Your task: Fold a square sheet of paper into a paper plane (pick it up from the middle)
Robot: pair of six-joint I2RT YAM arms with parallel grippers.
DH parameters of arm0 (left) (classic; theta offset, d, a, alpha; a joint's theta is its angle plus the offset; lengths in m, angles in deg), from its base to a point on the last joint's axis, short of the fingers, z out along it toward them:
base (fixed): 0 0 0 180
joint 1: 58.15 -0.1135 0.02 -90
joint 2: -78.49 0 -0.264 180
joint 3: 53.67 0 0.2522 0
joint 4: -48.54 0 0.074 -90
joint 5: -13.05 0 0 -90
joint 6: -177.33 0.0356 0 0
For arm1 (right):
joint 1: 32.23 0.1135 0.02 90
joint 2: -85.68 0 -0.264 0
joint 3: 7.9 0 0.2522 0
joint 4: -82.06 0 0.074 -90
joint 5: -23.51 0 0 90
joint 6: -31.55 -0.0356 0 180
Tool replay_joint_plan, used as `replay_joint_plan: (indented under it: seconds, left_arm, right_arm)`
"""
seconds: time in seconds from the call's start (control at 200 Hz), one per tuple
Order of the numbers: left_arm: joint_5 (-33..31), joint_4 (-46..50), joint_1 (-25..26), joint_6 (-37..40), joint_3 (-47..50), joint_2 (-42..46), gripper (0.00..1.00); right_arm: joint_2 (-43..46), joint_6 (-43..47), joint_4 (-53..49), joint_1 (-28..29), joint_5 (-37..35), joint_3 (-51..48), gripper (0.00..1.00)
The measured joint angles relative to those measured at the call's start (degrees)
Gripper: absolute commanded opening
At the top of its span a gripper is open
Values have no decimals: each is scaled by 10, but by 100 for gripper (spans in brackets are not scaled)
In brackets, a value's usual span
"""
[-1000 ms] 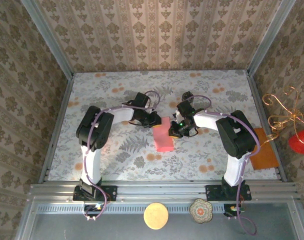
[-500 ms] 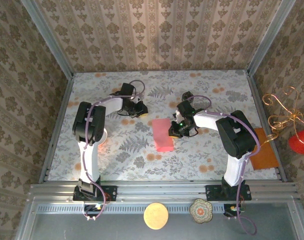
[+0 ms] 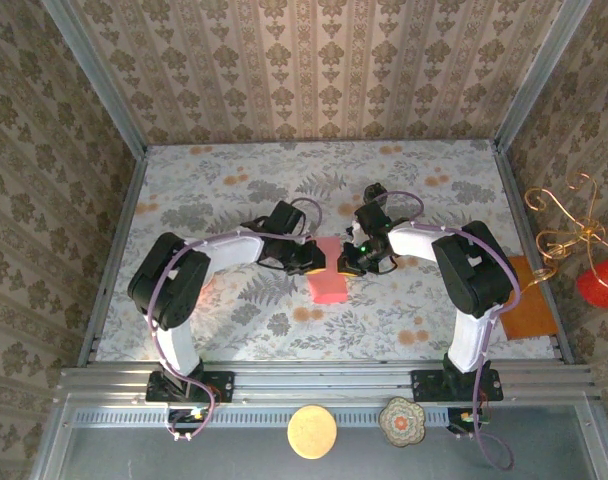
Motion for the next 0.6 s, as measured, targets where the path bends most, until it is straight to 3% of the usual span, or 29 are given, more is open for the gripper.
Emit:
replay_joint_plan:
  seconds: [0.6]
  left_arm:
    - [2, -53, 3, -46, 46, -11, 16]
  right_arm:
    - [1, -2, 4, 0, 0, -3, 11]
